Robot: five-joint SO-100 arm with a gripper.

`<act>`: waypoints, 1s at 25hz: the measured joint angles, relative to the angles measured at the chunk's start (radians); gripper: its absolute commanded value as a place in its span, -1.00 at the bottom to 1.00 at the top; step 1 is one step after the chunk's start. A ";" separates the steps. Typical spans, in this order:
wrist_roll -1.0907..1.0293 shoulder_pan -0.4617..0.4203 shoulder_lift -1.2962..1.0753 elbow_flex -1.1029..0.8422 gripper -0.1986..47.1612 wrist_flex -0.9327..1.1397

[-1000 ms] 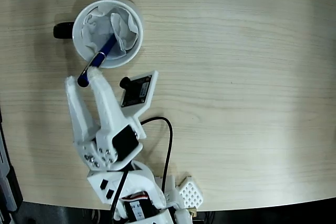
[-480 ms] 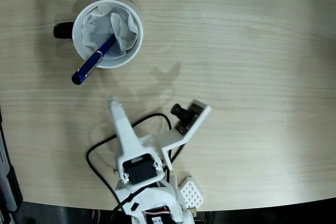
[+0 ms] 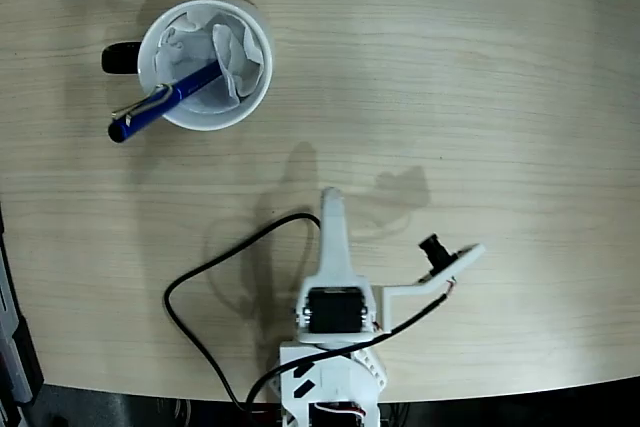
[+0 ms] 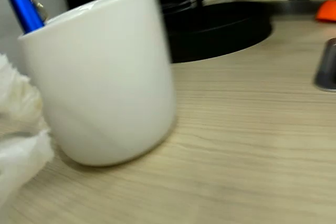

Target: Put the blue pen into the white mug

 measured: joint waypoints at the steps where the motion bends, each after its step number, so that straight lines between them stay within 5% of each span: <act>1: -0.006 0.023 0.020 0.000 -0.99 0.021; 11: -0.011 0.135 0.273 0.000 -0.99 0.360; 25: -0.011 0.132 0.275 -0.046 -0.99 0.718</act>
